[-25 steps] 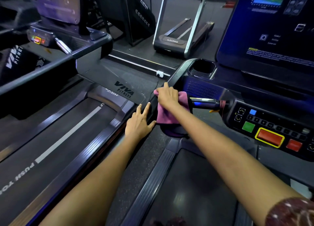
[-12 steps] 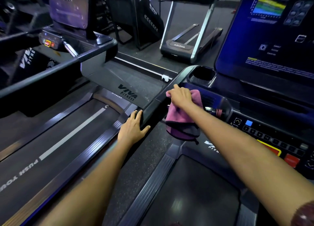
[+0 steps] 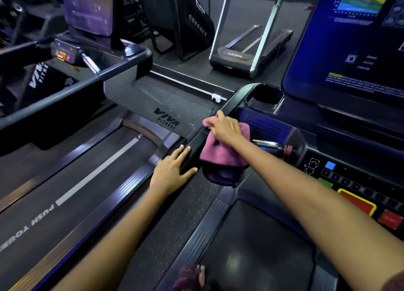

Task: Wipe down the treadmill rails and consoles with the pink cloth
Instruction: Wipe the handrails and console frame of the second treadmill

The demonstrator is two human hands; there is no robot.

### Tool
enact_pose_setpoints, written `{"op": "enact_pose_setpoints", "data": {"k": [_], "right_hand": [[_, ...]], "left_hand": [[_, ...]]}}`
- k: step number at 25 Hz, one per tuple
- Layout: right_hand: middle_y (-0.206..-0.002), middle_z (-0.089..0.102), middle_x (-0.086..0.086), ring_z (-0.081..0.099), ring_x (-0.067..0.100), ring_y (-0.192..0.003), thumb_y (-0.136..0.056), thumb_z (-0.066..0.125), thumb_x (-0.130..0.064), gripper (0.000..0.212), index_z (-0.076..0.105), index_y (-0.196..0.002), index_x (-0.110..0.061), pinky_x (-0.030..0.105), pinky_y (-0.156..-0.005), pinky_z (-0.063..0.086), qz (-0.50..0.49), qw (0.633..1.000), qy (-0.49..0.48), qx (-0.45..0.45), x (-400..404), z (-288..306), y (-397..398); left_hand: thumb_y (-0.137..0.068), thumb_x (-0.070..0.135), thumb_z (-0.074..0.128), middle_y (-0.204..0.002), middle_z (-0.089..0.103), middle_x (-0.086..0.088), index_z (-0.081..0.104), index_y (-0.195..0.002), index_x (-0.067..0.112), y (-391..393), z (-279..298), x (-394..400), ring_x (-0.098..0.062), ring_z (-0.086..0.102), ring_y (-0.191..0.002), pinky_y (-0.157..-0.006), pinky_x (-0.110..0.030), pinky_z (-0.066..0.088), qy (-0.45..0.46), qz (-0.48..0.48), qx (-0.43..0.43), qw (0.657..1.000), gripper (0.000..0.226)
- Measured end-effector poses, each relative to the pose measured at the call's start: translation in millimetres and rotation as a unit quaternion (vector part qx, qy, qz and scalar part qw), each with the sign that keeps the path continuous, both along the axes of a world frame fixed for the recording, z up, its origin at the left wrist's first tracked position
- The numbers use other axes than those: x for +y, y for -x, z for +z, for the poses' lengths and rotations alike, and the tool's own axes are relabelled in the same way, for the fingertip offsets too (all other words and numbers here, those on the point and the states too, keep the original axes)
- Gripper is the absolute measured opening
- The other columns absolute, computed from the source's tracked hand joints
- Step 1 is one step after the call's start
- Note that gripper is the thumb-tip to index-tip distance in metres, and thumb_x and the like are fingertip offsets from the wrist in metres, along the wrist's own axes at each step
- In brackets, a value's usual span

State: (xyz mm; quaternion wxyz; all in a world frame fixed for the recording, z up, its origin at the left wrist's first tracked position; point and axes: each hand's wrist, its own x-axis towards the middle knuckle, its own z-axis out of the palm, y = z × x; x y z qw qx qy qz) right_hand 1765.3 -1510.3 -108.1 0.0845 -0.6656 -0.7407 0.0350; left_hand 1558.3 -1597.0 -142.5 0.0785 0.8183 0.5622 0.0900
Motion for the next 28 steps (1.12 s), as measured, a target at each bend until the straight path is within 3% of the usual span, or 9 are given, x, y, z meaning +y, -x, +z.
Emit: {"op": "enact_pose_setpoints", "data": {"k": [3,5,9,12,16,19,22,25,28], "right_hand": [[-0.113,0.047,0.009,0.058,0.032,-0.100,-0.094,0.045,-0.033,0.024,0.065,-0.108,-0.035,0.037,-0.081,0.042,-0.021,0.999,0.023,0.008,15.4,4.6,7.7],[-0.118,0.045,0.010,0.054,0.033,-0.104,-0.093,0.045,-0.043,0.031,0.059,-0.119,-0.033,0.040,-0.084,0.041,-0.009,0.999,0.037,-0.015,5.7,3.7,5.6],[-0.119,0.040,0.014,0.055,0.037,-0.096,-0.093,0.043,-0.041,0.037,0.051,-0.127,-0.029,0.043,-0.074,0.044,-0.058,0.997,0.010,-0.051,-11.4,-7.3,7.8],[-0.106,0.040,0.011,0.060,0.038,-0.087,-0.092,0.043,-0.024,0.025,0.059,-0.112,-0.028,0.040,-0.068,0.041,-0.103,0.995,0.005,-0.012,11.0,1.5,-2.9],[-0.103,0.041,0.009,0.060,0.034,-0.090,-0.083,0.056,-0.022,0.008,0.057,-0.085,-0.030,0.033,-0.067,0.034,-0.129,0.990,0.038,-0.030,44.9,18.2,-28.5],[-0.111,0.045,0.008,0.058,0.033,-0.095,-0.084,0.061,-0.026,0.010,0.062,-0.093,-0.029,0.035,-0.068,0.039,-0.063,0.990,0.027,-0.125,64.5,21.9,-32.6],[-0.116,0.047,0.007,0.054,0.030,-0.097,-0.093,0.046,-0.028,0.027,0.059,-0.116,-0.032,0.037,-0.071,0.043,0.075,0.975,0.001,-0.209,61.4,19.6,-36.2],[-0.129,0.046,0.004,0.049,0.029,-0.106,-0.093,0.037,-0.051,0.039,0.052,-0.126,-0.036,0.041,-0.086,0.039,0.076,0.983,0.007,-0.164,42.6,9.2,-31.5],[-0.128,0.045,0.002,0.047,0.032,-0.108,-0.094,0.039,-0.049,0.035,0.052,-0.126,-0.041,0.045,-0.088,0.039,0.009,0.995,0.015,-0.103,38.4,1.0,-26.2]], "left_hand": [[-0.091,0.050,0.043,-0.126,0.054,-0.004,0.054,-0.123,0.018,-11.7,10.7,14.4,-0.028,0.056,-0.110,-0.084,-0.036,0.044,-0.023,0.031,-0.028,0.999,0.046],[-0.096,0.037,0.040,-0.109,0.057,-0.012,0.054,-0.101,0.010,-25.5,18.1,31.7,-0.036,0.057,-0.100,-0.079,-0.040,0.042,-0.030,0.049,-0.032,0.998,0.031],[-0.098,0.037,0.030,-0.143,0.039,-0.011,0.042,-0.132,0.007,-44.3,8.6,73.5,-0.031,0.043,-0.127,-0.098,-0.044,0.037,0.044,0.027,-0.129,0.990,0.047],[-0.099,0.040,0.031,-0.156,0.018,-0.003,0.023,-0.147,0.012,-54.5,0.6,85.1,-0.020,0.022,-0.142,-0.111,-0.044,0.025,0.101,-0.008,-0.136,0.986,0.057],[-0.099,0.043,0.027,-0.155,0.022,-0.001,0.024,-0.146,0.013,-53.2,-6.9,87.4,-0.019,0.024,-0.141,-0.112,-0.041,0.025,0.108,-0.015,-0.163,0.981,0.056],[-0.099,0.044,0.027,-0.153,0.025,-0.002,0.029,-0.145,0.014,-53.0,-7.1,85.2,-0.019,0.026,-0.140,-0.111,-0.037,0.024,0.107,-0.008,-0.190,0.976,0.055],[-0.098,0.046,0.027,-0.152,0.028,-0.002,0.032,-0.143,0.013,-53.0,-6.0,84.5,-0.021,0.029,-0.138,-0.110,-0.038,0.027,0.098,-0.005,-0.211,0.973,0.055],[-0.097,0.047,0.028,-0.149,0.033,-0.004,0.035,-0.140,0.012,-53.6,-6.9,84.6,-0.023,0.034,-0.135,-0.106,-0.039,0.030,0.104,-0.004,-0.196,0.975,0.055],[-0.098,0.045,0.029,-0.130,0.049,-0.009,0.048,-0.117,0.008,-63.0,2.7,89.8,-0.031,0.047,-0.119,-0.090,-0.041,0.038,0.089,0.031,-0.169,0.981,0.045]]}}
